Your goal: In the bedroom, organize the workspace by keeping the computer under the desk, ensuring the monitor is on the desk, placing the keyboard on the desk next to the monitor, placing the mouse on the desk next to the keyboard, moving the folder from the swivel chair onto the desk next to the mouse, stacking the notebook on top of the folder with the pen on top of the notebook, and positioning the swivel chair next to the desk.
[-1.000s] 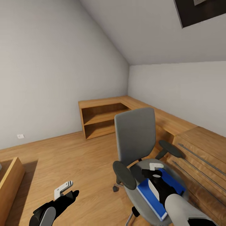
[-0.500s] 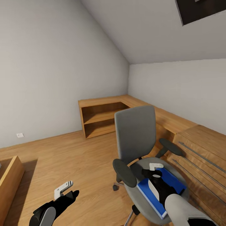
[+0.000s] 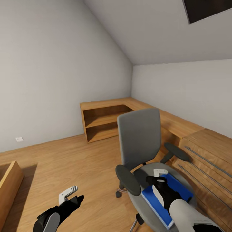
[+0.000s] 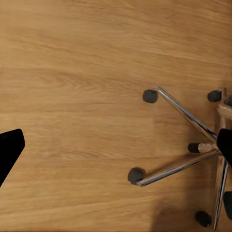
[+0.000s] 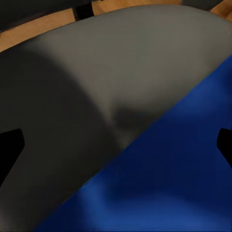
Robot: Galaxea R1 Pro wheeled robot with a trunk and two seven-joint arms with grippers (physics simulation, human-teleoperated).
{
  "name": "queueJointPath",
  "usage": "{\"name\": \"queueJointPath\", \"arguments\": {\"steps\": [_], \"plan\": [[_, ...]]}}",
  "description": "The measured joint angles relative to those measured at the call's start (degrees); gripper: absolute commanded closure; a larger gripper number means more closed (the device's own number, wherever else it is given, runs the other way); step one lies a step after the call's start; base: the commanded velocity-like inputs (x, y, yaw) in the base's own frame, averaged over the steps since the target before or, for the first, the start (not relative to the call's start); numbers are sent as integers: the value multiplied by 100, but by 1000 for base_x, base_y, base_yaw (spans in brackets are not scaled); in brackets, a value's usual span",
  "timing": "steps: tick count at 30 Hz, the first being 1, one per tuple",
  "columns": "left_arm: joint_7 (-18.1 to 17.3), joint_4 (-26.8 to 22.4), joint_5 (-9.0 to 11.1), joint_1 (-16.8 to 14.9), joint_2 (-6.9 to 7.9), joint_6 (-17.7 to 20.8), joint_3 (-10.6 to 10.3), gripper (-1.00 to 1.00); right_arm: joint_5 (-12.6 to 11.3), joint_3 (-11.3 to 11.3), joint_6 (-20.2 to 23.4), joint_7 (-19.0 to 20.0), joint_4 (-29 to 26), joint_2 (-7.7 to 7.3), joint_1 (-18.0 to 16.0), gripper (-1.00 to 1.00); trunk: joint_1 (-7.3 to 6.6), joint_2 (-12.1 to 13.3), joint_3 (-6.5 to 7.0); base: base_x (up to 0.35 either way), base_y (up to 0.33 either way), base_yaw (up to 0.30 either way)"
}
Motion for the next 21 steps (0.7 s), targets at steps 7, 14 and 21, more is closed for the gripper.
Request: {"name": "queueJointPath", "arguments": {"steps": [7, 14, 21], "plan": [[2, -3, -1, 0, 0, -3, -47, -100, 1, -1, 33, -2, 3, -1, 0, -100, 154, -281, -126, 1, 0, 0], [2, -5, -1, 0, 5, 1, -51, -100, 1, 3, 31, -8, -3, -1, 0, -100, 264, -483, -216, 0, 0, 0], [15, -1, -1, 0, 7, 1, -51, -100, 1, 5, 36, -11, -5, -1, 0, -100, 352, -642, -287, 0, 0, 0]]}}
